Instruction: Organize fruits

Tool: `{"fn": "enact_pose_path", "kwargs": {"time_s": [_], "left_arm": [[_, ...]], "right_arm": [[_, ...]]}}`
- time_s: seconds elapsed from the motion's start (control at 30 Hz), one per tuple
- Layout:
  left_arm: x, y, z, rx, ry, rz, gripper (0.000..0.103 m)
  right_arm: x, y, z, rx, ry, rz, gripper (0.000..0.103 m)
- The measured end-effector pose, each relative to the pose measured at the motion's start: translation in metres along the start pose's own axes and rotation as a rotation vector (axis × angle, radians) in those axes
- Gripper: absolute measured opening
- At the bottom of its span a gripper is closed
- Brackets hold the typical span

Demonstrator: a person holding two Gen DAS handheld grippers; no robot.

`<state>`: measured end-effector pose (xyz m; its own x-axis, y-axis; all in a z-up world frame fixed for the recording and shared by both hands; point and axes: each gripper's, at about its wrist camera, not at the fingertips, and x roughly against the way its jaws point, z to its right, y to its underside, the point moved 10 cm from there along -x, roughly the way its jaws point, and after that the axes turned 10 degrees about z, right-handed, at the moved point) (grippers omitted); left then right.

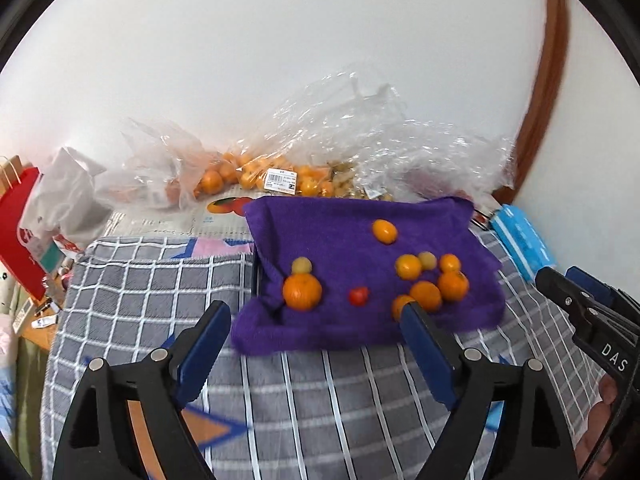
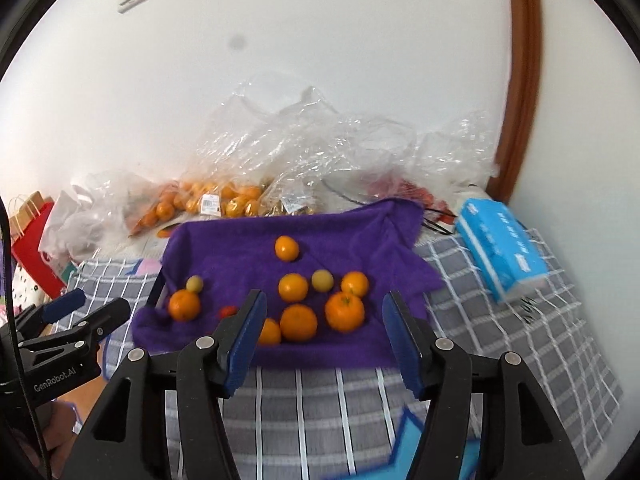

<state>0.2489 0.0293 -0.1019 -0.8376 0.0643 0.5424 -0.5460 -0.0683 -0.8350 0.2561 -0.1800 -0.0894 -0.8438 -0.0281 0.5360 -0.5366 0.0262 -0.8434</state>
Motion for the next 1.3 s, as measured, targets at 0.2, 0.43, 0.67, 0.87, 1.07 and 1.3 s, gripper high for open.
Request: {"fn": "enact_pose_path", "kwargs": {"time_s": [0.2, 0.43, 0.67, 0.87, 1.07, 1.3], "left_arm": [[0.051, 0.014, 0.013, 0.003, -0.014, 0.074, 0.094], [0.094, 0.042, 0.021, 0.002, -0.017, 0.099, 0.101], [0.122, 0.063, 0.028, 0.005, -0.02, 0.118, 0.102], [0.134, 0.072, 0.038, -0.014, -0.014, 0.123, 0.102], [0.139, 0.071, 0.037, -0.004, -0.021, 0.127, 0.102], [0.14, 0.069, 0.036, -0.002, -0.026, 0.13, 0.102]], "right_arm": [[0.053, 0.015, 0.01, -0.007, 0.015, 0.03, 0.076], [0.105, 0.036, 0.023, -0.054, 0.004, 0.093, 0.094], [0.138, 0.056, 0.033, -0.038, 0.036, 0.113, 0.099], [0.155, 0.067, 0.041, -0.045, 0.043, 0.12, 0.099], [0.159, 0.071, 0.043, -0.045, 0.044, 0.119, 0.099], [0.164, 0.07, 0.042, -0.029, 0.059, 0.129, 0.099]]}}
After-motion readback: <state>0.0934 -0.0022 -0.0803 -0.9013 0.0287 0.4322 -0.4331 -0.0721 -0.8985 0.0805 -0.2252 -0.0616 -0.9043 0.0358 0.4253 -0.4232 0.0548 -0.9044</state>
